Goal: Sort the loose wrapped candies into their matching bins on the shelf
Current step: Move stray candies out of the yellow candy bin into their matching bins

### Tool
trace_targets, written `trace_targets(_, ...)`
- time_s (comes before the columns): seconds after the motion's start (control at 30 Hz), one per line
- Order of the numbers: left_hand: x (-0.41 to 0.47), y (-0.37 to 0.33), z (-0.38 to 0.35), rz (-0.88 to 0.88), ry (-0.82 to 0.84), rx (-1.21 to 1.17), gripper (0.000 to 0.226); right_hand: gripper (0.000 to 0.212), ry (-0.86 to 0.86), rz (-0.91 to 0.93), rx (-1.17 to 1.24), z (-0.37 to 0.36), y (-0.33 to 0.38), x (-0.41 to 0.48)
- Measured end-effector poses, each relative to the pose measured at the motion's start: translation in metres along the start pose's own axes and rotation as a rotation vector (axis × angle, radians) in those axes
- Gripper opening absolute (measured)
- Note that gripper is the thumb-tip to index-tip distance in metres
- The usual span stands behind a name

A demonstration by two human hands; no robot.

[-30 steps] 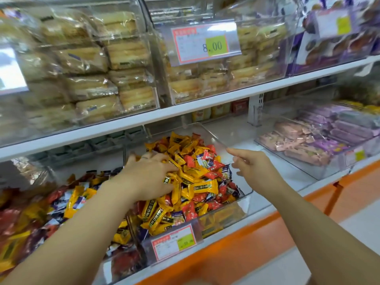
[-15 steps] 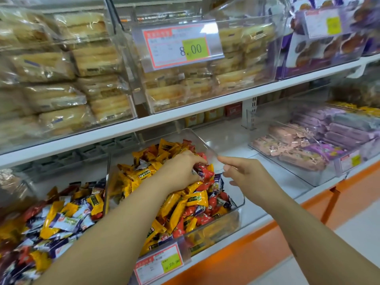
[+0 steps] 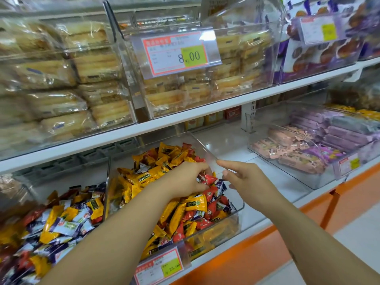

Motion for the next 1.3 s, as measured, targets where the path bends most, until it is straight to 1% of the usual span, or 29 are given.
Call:
trace_targets(0.07,-0.002,0.002,0.003,-0.003,-0.011,-0.027,0.030,0.032,0.017,-0.001,-0.026,0.001,-0.001,0.000)
trace_targets(0.13,-0.006,0.005,0.010,0.003,-0.043,-0.064,0.030,0.031,0.027,0.043,-0.090,0.004,0.003,-0.002)
trace_targets(0.23,-0.017,0.009,0.025,0.022,-0.123,-0.141,0.027,0.030,-0.044,0.192,-0.197,0.013,0.020,-0.007)
trace_targets(0.3,-0.027,0.013,0.037,0.043,-0.194,-0.197,0.025,0.034,-0.043,0.290,-0.299,0.013,0.031,-0.011)
trace_targets(0.4,-0.043,0.017,0.050,0.070,-0.280,-0.258,0.019,0.041,0.095,0.372,-0.534,-0.003,0.034,-0.014)
trace_targets(0.47,-0.053,0.019,0.054,0.083,-0.306,-0.299,0.017,0.047,0.201,0.370,-0.772,-0.013,0.028,-0.011)
trace_targets(0.53,-0.063,0.021,0.056,0.091,-0.322,-0.351,0.016,0.051,0.271,0.398,-1.022,-0.021,0.025,-0.006)
trace_targets(0.6,-0.071,0.024,0.057,0.102,-0.342,-0.398,0.016,0.050,0.289,0.457,-1.188,-0.028,0.027,0.000)
trace_targets(0.7,-0.078,0.029,0.056,0.118,-0.350,-0.445,0.017,0.045,0.265,0.524,-1.312,-0.035,0.031,0.005)
trace_targets(0.8,-0.082,0.033,0.054,0.123,-0.352,-0.477,0.017,0.037,0.217,0.546,-1.347,-0.036,0.031,0.009)
trace_targets(0.9,-0.084,0.033,0.054,0.121,-0.361,-0.488,0.016,0.026,0.182,0.549,-1.333,-0.035,0.031,0.009)
trace_targets(1.07,-0.089,0.029,0.056,0.105,-0.385,-0.517,0.014,0.026,0.154,0.538,-1.291,-0.031,0.035,0.004)
trace_targets(1.2,-0.101,0.027,0.061,0.103,-0.428,-0.568,0.015,0.022,0.118,0.488,-1.175,-0.019,0.047,-0.001)
trace_targets(1.27,-0.110,0.027,0.065,0.103,-0.452,-0.605,0.014,0.018,0.026,0.478,-1.051,-0.007,0.061,-0.007)
trace_targets(1.3,-0.115,0.027,0.068,0.101,-0.467,-0.621,0.014,0.016,-0.031,0.475,-0.947,-0.001,0.071,-0.012)
Point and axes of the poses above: each hand's wrist, its own x-axis towards the middle knuckle, its own z-axis out of the back of the hand, y = z × x, the point moved 8 cm from there along x, towards the middle knuckle, and after that the axes turned 3 degrees about -y, right-handed, at the moved point
